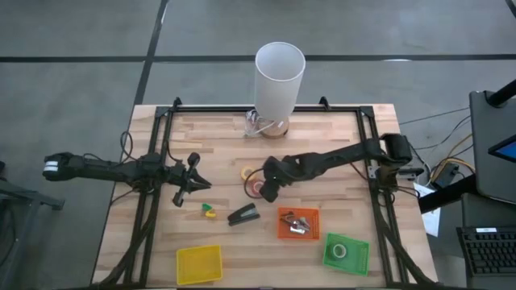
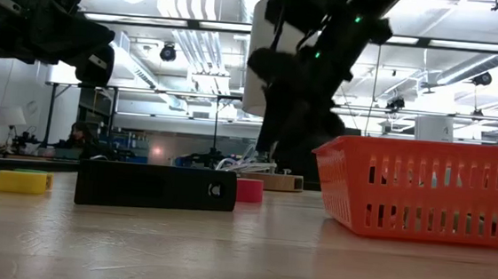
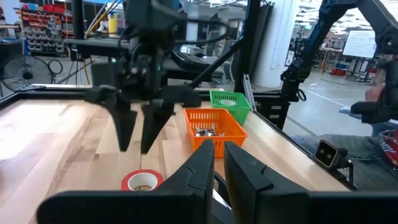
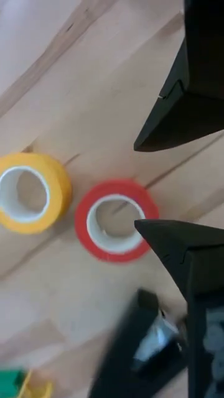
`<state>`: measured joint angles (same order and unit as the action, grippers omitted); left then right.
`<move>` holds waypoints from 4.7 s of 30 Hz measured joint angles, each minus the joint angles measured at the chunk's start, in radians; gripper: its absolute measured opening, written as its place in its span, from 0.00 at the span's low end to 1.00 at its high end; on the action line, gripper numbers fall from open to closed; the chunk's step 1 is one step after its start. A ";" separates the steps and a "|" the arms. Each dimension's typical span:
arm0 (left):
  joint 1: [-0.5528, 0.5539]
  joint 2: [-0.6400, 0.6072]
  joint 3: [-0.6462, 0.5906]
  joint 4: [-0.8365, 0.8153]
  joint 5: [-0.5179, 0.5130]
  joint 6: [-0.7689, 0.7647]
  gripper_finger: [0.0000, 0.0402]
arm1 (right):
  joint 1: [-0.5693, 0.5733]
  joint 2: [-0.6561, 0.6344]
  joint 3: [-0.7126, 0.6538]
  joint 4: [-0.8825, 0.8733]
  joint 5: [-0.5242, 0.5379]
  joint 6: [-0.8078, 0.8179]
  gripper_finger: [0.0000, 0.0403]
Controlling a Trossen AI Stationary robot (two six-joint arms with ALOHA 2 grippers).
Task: Pick and place Stapler, Stapler remover, tape
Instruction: Put the red tape into the green basket
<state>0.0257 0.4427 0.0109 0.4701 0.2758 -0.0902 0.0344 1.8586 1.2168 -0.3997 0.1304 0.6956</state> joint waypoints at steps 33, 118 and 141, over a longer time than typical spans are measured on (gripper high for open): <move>0.000 0.000 0.000 0.000 0.000 0.000 0.10 | -0.015 0.164 0.116 -0.021 -0.034 -0.127 0.11; 0.000 0.000 0.000 0.000 -0.001 0.000 0.10 | 1.180 -0.041 0.078 -0.932 0.070 1.415 0.08; 0.000 0.000 0.000 0.000 -0.001 0.000 0.10 | 1.168 -0.041 0.000 -0.769 0.115 1.383 0.28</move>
<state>0.0257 0.4430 0.0109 0.4698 0.2752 -0.0902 1.2022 1.8179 1.2167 -1.1688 0.2458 2.0789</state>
